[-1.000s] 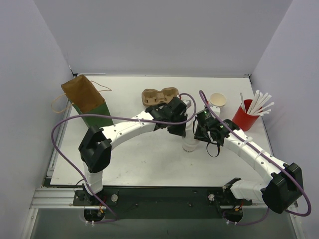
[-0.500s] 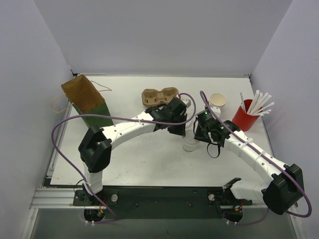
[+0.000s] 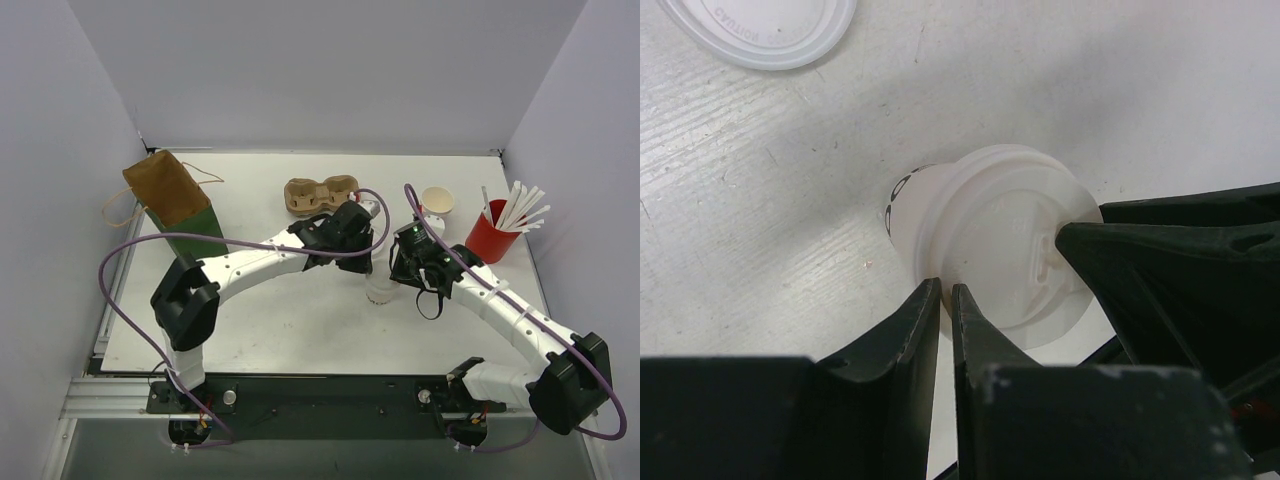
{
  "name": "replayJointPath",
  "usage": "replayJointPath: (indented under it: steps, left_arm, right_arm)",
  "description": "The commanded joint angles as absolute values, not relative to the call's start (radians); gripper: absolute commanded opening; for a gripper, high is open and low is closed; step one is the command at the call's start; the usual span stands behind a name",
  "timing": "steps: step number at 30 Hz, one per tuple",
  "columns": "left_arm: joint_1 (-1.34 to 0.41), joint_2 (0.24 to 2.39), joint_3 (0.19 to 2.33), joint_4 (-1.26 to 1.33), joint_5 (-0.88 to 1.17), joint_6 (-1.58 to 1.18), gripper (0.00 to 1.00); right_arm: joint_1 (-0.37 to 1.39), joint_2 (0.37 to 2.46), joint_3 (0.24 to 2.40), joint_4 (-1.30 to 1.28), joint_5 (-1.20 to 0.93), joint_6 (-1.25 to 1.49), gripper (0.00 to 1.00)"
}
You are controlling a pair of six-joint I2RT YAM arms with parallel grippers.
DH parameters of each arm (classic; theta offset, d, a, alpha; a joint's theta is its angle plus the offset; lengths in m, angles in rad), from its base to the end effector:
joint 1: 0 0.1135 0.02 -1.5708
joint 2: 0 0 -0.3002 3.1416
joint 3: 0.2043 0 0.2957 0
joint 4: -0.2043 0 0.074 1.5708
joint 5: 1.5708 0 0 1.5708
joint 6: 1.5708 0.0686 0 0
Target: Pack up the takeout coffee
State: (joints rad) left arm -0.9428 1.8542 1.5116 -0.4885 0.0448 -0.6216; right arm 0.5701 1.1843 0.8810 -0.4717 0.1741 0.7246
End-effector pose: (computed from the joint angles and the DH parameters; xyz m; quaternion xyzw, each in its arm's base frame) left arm 0.2871 -0.4007 0.2557 0.1571 0.9189 -0.2695 0.2416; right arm 0.2608 0.1531 0.2633 0.1045 0.9130 0.1689 0.3563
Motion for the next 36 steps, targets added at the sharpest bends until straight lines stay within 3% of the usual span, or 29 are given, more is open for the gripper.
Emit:
replayJointPath:
  steps: [1,23,36]
  left_arm:
    - [-0.966,1.924,1.422,-0.568,0.008,-0.615,0.18]
    - [-0.988,1.934,1.305,-0.517,-0.046,-0.652,0.18]
    - [-0.976,1.931,1.555,-0.626,-0.060,-0.557,0.24]
  right_arm:
    - [0.569,1.192,0.842,-0.503,0.164,0.738,0.22]
    - [0.574,1.187,0.805,-0.474,0.149,0.758,0.22]
    - [0.578,1.184,0.891,-0.494,0.124,0.752,0.23]
